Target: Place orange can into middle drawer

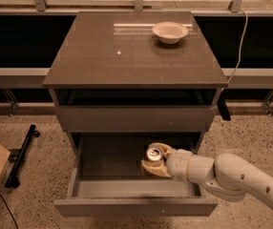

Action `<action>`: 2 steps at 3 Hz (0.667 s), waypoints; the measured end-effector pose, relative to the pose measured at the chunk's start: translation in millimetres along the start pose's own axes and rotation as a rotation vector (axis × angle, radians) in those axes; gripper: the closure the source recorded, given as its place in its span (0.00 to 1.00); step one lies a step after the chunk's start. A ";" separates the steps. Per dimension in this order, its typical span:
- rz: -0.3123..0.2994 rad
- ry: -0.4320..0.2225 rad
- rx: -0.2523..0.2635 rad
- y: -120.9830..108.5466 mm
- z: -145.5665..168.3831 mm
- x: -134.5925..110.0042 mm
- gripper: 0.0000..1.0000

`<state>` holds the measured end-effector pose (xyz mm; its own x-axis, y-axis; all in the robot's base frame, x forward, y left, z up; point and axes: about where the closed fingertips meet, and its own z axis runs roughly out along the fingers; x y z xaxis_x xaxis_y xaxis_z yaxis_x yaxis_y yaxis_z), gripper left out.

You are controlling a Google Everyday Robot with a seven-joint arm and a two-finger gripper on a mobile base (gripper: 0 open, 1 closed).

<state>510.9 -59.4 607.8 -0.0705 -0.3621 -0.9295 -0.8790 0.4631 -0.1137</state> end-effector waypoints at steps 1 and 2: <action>-0.002 0.001 -0.008 -1.3 15.4 10.4 1.00; 0.001 0.005 -0.015 -2.8 26.7 20.4 1.00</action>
Offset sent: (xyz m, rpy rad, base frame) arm 0.0220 0.0149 -0.0454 -0.0071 0.0184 0.0125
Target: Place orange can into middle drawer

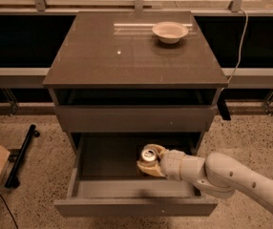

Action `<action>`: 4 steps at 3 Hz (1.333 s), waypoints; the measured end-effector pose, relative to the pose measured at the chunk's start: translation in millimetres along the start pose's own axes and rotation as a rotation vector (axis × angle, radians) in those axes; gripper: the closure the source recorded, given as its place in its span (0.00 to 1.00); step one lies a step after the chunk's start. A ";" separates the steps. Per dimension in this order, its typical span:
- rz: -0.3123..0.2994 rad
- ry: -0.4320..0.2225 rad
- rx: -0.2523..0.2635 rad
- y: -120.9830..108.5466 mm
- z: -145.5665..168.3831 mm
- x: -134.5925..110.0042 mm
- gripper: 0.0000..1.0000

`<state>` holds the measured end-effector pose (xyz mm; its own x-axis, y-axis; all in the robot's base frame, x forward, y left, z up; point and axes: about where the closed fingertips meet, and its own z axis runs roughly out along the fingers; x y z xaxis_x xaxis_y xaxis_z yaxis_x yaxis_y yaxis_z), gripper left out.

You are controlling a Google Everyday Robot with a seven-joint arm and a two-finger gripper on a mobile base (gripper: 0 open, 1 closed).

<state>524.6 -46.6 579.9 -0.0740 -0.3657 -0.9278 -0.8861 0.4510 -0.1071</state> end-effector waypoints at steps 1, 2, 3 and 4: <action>0.003 0.000 -0.003 -3.3 12.1 10.7 1.00; 0.007 -0.005 0.002 -5.7 22.7 23.8 1.00; 0.028 0.001 0.019 -7.1 33.5 48.4 1.00; 0.035 0.008 0.022 -9.4 40.4 62.2 1.00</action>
Offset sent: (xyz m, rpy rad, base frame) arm 0.0216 0.0064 -0.0483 0.0115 0.0019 -0.0183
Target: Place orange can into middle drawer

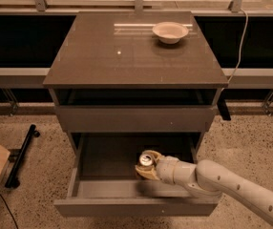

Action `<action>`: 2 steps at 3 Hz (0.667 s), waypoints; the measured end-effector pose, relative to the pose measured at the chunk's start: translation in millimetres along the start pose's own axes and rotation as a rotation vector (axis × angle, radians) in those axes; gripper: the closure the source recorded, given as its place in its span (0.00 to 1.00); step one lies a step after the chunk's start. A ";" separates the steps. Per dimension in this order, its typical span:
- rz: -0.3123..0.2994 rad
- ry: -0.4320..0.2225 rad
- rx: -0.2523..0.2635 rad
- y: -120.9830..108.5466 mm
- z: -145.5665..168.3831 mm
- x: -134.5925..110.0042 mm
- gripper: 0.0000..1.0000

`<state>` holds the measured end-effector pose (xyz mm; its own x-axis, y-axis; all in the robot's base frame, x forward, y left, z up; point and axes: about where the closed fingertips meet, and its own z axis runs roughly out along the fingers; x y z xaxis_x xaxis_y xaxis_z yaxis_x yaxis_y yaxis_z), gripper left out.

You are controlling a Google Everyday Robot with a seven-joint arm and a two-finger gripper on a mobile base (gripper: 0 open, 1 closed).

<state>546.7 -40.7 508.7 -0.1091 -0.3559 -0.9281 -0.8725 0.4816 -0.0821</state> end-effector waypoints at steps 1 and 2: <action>0.006 0.016 0.003 -4.8 8.0 16.9 1.00; 0.005 0.061 0.009 -9.1 15.6 32.2 0.82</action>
Offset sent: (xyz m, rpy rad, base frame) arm 0.0200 -0.0100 -0.0563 -0.1088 0.0535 -0.0332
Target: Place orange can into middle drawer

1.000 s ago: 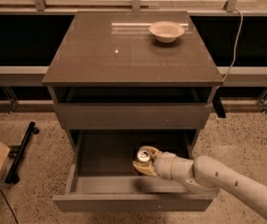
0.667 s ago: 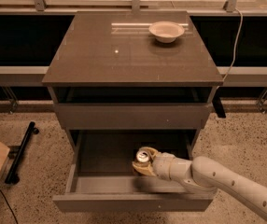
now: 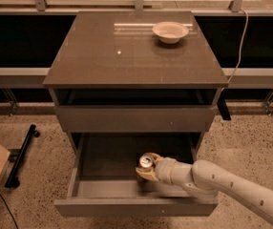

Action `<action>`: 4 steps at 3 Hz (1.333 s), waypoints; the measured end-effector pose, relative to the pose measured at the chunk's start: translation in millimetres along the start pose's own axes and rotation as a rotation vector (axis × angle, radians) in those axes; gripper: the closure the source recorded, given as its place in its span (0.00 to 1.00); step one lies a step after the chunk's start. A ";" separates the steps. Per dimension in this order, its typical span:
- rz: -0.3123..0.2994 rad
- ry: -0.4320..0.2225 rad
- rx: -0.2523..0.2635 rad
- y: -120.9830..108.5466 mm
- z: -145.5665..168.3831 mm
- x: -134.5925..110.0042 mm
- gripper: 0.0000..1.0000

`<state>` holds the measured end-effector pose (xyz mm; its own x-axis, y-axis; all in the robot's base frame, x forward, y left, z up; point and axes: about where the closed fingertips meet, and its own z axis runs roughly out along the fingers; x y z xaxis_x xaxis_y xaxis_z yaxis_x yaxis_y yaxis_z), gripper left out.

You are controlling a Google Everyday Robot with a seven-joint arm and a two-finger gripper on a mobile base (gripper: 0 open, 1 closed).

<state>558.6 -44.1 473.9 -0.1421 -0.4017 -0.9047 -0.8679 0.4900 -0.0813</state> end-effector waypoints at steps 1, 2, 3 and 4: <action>0.012 0.035 -0.005 -0.1 7.6 14.2 0.59; 0.027 0.059 -0.012 3.1 16.1 25.8 0.36; 0.026 0.057 -0.015 4.2 17.4 24.9 0.12; 0.026 0.056 -0.017 5.2 18.5 24.3 0.00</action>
Offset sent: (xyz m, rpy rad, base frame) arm 0.0010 0.0047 -0.0489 -0.0532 0.0888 -0.0134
